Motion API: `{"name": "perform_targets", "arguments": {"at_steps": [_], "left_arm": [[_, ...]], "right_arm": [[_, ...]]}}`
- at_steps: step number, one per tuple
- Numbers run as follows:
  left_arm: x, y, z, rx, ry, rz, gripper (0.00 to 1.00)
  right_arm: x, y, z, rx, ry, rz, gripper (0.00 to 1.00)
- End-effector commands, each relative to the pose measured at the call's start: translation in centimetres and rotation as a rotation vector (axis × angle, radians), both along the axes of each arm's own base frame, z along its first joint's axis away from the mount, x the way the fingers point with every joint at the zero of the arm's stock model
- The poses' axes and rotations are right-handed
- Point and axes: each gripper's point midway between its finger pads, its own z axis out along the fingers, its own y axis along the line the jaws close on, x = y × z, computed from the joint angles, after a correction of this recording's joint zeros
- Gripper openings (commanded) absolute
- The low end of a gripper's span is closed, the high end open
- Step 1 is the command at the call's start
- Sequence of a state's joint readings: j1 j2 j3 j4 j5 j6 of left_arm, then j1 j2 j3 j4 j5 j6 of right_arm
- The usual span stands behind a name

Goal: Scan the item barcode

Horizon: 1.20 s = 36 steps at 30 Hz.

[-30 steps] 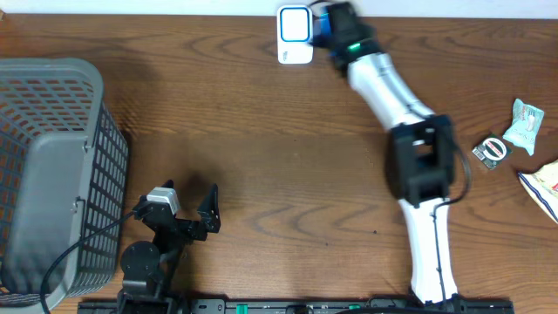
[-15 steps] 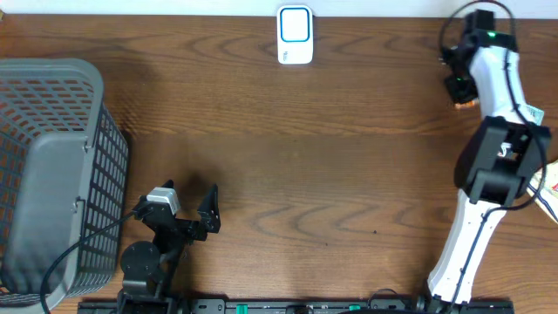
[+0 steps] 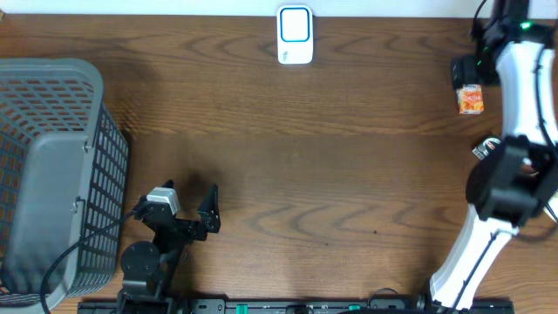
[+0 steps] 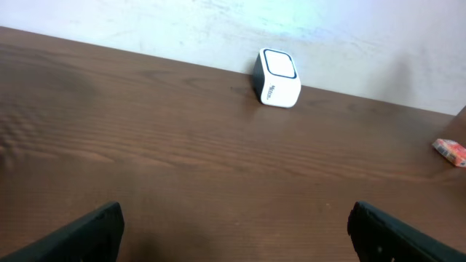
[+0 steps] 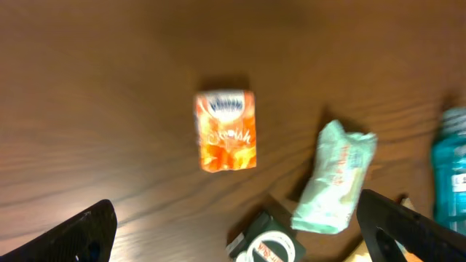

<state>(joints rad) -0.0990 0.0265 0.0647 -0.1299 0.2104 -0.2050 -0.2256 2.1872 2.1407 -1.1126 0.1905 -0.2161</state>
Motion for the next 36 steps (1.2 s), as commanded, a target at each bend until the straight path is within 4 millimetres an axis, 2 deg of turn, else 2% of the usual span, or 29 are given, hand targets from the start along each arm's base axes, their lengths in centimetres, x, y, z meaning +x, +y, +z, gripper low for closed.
{"name": "perform_targets", "arguments": {"at_steps": [1, 4, 8, 11, 16, 17, 19, 20, 24, 28, 32, 36], "left_arm": [[-0.1, 0.0, -1.3, 0.018, 0.035, -0.007, 0.98], [-0.1, 0.0, -1.3, 0.019, 0.035, -0.007, 0.98], [-0.1, 0.0, -1.3, 0.018, 0.035, -0.007, 0.98], [-0.1, 0.0, -1.3, 0.018, 0.035, -0.007, 0.98], [-0.1, 0.0, -1.3, 0.019, 0.035, -0.007, 0.98], [-0.1, 0.0, -1.3, 0.019, 0.035, -0.007, 0.98], [-0.1, 0.0, -1.3, 0.019, 0.035, -0.007, 0.98], [-0.1, 0.0, -1.3, 0.018, 0.035, -0.007, 0.98], [-0.1, 0.0, -1.3, 0.018, 0.035, -0.007, 0.98], [-0.1, 0.0, -1.3, 0.019, 0.035, -0.007, 0.98], [-0.1, 0.0, -1.3, 0.019, 0.035, -0.007, 0.98], [-0.1, 0.0, -1.3, 0.018, 0.035, -0.007, 0.98]], "right_arm": [[-1.8, 5.0, 11.4, 0.169, -0.262, 0.082, 0.99], [-4.9, 7.5, 16.7, 0.237, -0.357, 0.148, 0.99], [-10.2, 10.8, 23.3, 0.309, -0.483, 0.24, 0.99], [-14.3, 11.8, 27.5, 0.278, -0.583, 0.266, 0.99], [-20.0, 13.0, 32.7, 0.222, -0.742, 0.301, 0.99], [-21.8, 13.4, 34.0, 0.205, -0.789, 0.311, 0.99], [-24.0, 13.9, 35.4, 0.186, -0.841, 0.323, 0.99], [-25.6, 14.3, 36.3, 0.171, -0.881, 0.331, 0.99], [-30.3, 15.3, 38.3, 0.134, -0.978, 0.352, 0.99], [-34.3, 16.2, 39.0, 0.111, -1.037, 0.365, 0.99], [-37.9, 17.0, 38.5, 0.103, -1.059, 0.369, 0.99], [-40.9, 17.6, 37.0, 0.108, -1.041, 0.366, 0.99]]}}
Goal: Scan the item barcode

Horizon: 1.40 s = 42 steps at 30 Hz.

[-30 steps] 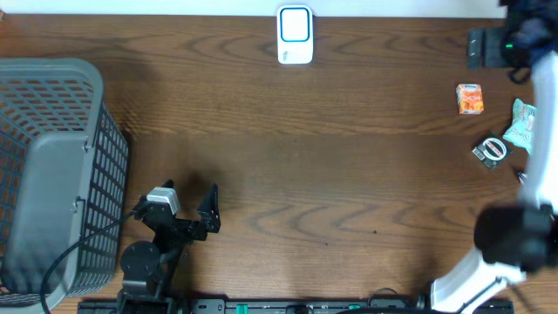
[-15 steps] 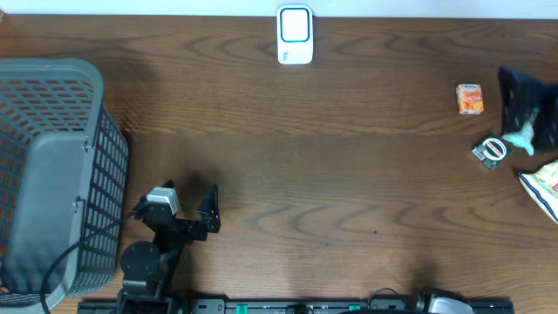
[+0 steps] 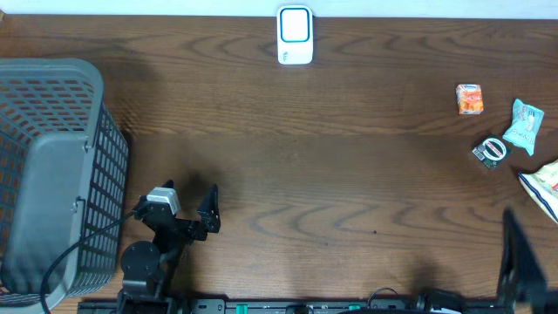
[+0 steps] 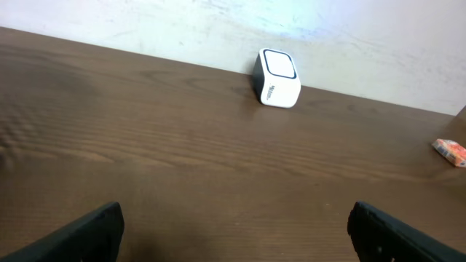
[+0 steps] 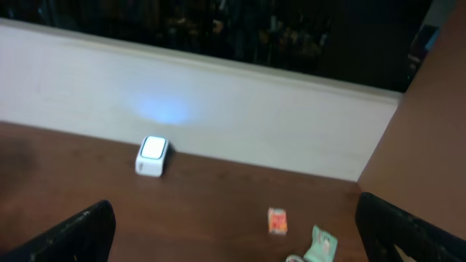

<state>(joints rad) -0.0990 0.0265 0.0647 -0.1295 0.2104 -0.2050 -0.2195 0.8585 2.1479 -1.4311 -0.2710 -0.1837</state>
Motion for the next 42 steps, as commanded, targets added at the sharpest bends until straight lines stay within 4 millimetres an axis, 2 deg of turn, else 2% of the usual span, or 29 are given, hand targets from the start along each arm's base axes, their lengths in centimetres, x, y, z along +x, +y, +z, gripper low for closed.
{"name": "perform_targets", "arguments": {"at_steps": [1, 7, 13, 18, 24, 27, 31, 37, 42], "left_arm": [[-0.1, 0.0, -1.3, 0.019, 0.035, -0.007, 0.98], [-0.1, 0.0, -1.3, 0.018, 0.035, -0.007, 0.98], [-0.1, 0.0, -1.3, 0.018, 0.035, -0.007, 0.98], [-0.1, 0.0, -1.3, 0.018, 0.035, -0.007, 0.98], [-0.1, 0.0, -1.3, 0.019, 0.036, -0.007, 0.98], [-0.1, 0.0, -1.3, 0.019, 0.035, -0.007, 0.98], [-0.1, 0.0, -1.3, 0.018, 0.035, -0.007, 0.98], [-0.1, 0.0, -1.3, 0.019, 0.035, -0.007, 0.98], [-0.1, 0.0, -1.3, 0.019, 0.035, -0.007, 0.98]], "right_arm": [[-2.2, 0.5, -1.0, 0.006, 0.006, 0.005, 0.99], [-5.8, 1.3, -2.4, 0.002, -0.007, 0.01, 0.99], [-9.4, 2.1, -3.0, -0.055, -0.087, 0.012, 0.99], [-10.9, 2.4, -4.2, -0.081, -0.116, 0.022, 0.99], [-11.0, 2.5, -5.9, -0.092, -0.198, 0.083, 0.99], [-10.3, 2.7, -7.4, -0.095, -0.237, 0.134, 0.99], [-8.2, 2.8, -9.4, -0.1, -0.281, 0.168, 0.99], [-3.0, 3.2, -11.6, -0.119, -0.363, 0.217, 0.99], [2.1, 2.7, -15.3, -0.117, -0.358, 0.22, 0.99]]}}
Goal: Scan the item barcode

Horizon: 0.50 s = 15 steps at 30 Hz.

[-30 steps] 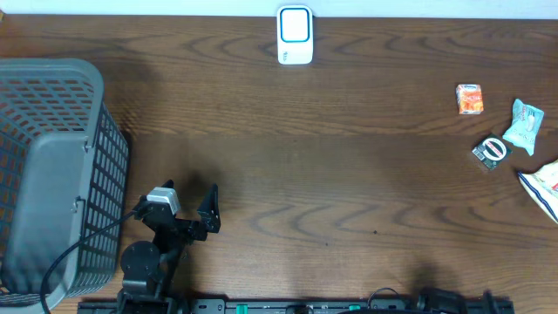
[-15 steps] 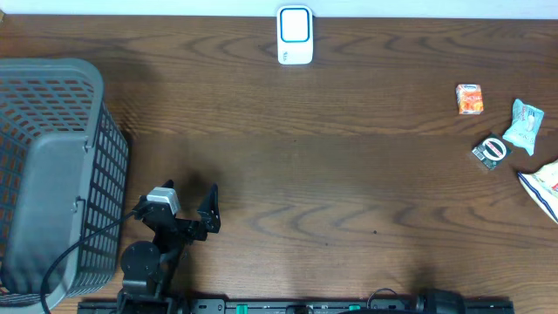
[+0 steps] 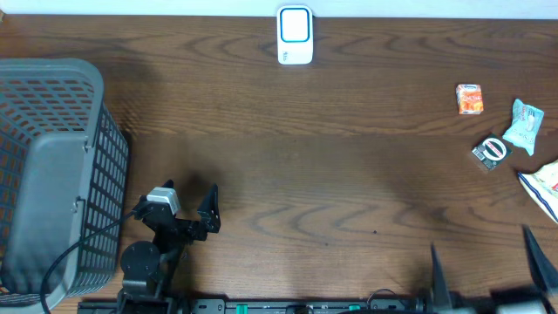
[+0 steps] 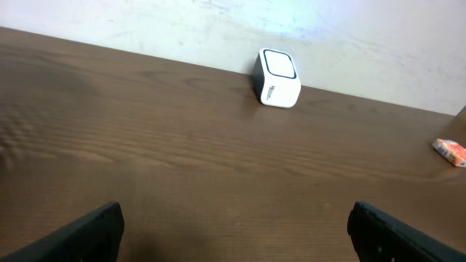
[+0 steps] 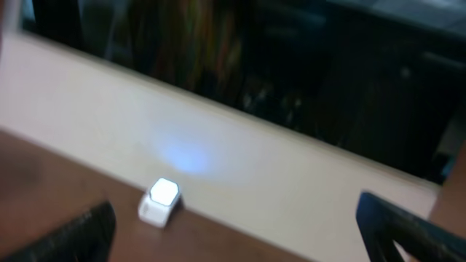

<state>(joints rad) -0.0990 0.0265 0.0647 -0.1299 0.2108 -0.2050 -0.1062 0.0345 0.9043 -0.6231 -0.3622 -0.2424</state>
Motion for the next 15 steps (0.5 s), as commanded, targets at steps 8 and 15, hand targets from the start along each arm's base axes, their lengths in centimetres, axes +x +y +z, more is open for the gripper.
{"name": "perform_targets", "arguments": {"at_steps": [8, 15], "left_arm": [[-0.1, 0.0, -1.3, 0.019, 0.035, -0.006, 0.98], [-0.1, 0.0, -1.3, 0.018, 0.035, -0.006, 0.98]], "right_arm": [[7.5, -0.2, -7.1, 0.0, 0.02, 0.037, 0.99], [10.2, -0.1, -10.8, -0.003, 0.021, 0.052, 0.99]]}}
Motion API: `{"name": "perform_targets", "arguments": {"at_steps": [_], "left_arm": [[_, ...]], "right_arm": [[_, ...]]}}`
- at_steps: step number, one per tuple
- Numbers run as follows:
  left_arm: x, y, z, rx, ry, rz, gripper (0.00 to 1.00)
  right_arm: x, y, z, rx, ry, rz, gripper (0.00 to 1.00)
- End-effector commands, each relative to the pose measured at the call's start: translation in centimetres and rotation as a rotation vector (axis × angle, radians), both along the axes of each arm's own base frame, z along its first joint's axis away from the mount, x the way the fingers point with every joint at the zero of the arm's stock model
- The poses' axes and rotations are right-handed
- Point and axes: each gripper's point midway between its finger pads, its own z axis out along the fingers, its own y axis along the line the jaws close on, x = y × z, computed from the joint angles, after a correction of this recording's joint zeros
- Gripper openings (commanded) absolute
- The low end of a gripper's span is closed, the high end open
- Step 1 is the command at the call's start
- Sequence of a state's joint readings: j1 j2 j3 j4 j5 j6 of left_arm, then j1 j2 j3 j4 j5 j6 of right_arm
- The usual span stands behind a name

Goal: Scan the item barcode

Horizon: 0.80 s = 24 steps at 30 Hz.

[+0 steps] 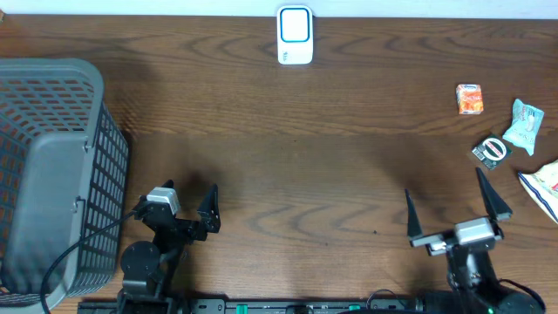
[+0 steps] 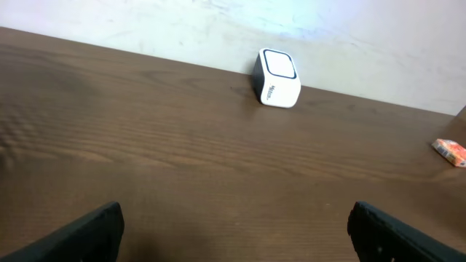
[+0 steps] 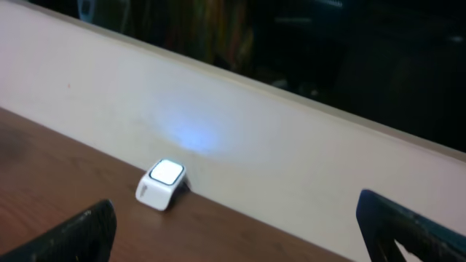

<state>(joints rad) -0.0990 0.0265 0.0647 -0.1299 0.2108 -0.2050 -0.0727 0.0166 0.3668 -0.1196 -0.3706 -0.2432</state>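
The white scanner with a blue-rimmed window stands at the table's far edge; it also shows as the scanner and the scanner in both wrist views. Small items lie at the far right: an orange box, a teal packet and a round black-and-white item. My left gripper rests open at the front left, empty. At the front right my right gripper is open and empty, pointing toward the scanner, well short of the items.
A grey mesh basket fills the left side of the table. A light packet lies partly cut off at the right edge. A pale wall runs behind the scanner.
My right gripper has moved from the very front right edge, barely in view, to a spot a little further left and up the table. The left arm and the items are unmoved.
My right gripper first hung open over the orange box at the far right. Later it was back at the front right corner, with the box still lying on the table. Then it sat at the front edge, and now it rests open facing the scanner. The left stayed still.
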Motion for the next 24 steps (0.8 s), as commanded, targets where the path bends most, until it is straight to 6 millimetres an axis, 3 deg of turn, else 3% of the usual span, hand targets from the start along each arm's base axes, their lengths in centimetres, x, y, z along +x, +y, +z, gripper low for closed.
{"name": "perform_targets", "arguments": {"at_steps": [1, 9, 18, 24], "left_arm": [[-0.1, 0.0, -1.3, 0.018, 0.035, -0.006, 0.98], [-0.1, 0.0, -1.3, 0.019, 0.035, -0.007, 0.98], [-0.1, 0.0, -1.3, 0.018, 0.035, -0.006, 0.98], [-0.1, 0.0, -1.3, 0.019, 0.035, -0.007, 0.98]], "right_arm": [[0.8, 0.1, -1.8, -0.001, 0.004, 0.01, 0.99], [3.1, 0.0, -6.9, -0.004, 0.012, 0.01, 0.99], [3.7, -0.1, -9.3, -0.004, 0.038, 0.002, 0.99], [4.0, 0.1, -13.0, 0.008, 0.2, 0.022, 0.99]]}}
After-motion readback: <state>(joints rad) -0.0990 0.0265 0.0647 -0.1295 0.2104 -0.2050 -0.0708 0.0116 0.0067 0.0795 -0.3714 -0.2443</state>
